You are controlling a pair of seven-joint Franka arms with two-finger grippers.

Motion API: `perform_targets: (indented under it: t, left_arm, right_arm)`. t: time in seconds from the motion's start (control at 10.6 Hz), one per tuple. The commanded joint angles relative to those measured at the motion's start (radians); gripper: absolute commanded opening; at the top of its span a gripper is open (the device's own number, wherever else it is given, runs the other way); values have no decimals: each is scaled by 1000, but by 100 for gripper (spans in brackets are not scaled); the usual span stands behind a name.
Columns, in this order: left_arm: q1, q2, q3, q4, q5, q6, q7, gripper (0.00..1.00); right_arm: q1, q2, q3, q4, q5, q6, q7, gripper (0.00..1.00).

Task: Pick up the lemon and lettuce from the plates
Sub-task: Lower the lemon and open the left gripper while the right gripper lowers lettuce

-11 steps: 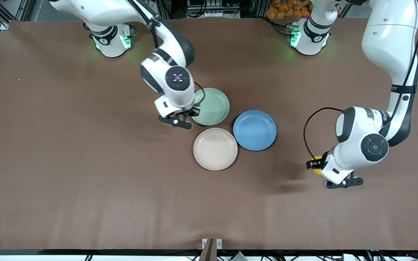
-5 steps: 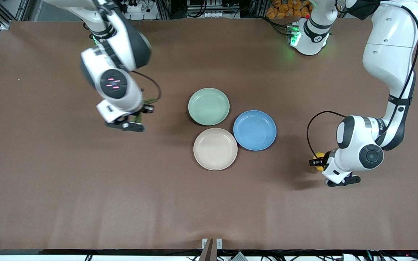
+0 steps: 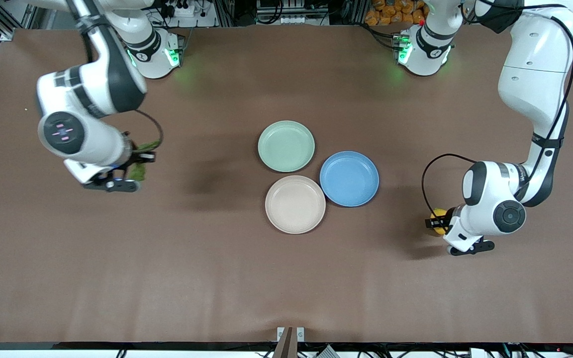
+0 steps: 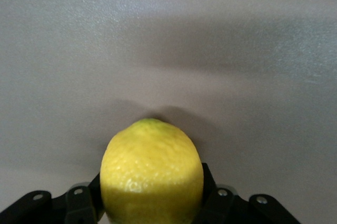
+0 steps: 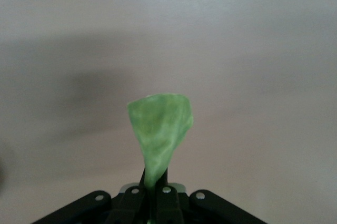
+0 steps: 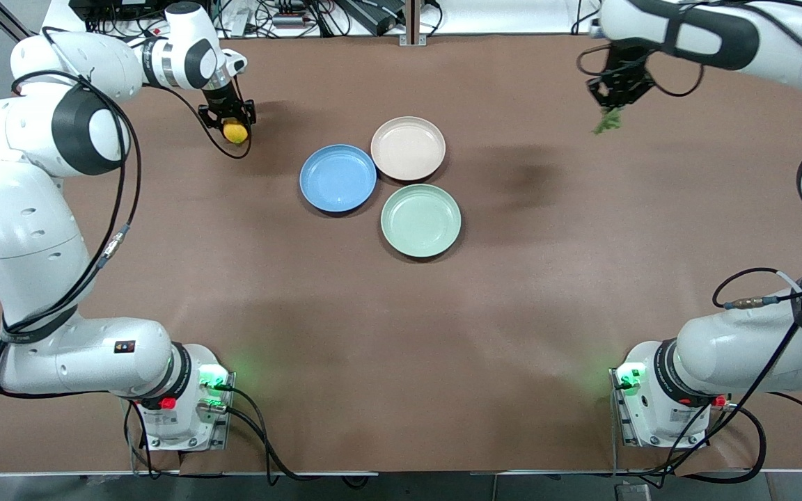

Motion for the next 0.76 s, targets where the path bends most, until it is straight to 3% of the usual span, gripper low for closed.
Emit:
perform_targets:
  t: [0.0, 0.09, 0.38, 0.66]
  left_arm:
    - [10, -4, -11, -2, 22, 12, 5, 67]
    - [10, -10, -11, 0, 22, 10, 6, 100]
    - [4, -67, -16, 9, 22, -2, 5, 100]
    - [4, -192, -20, 14, 25, -48, 12, 100]
  right_arm:
    - [-122, -34, 0, -89, 13, 97, -158, 0]
    - [-134, -23, 0, -122, 8, 159, -165, 0]
    - [-172, 10, -11, -246, -50, 360, -203, 0]
    - [-231, 84, -15, -250, -64, 432, -232, 0]
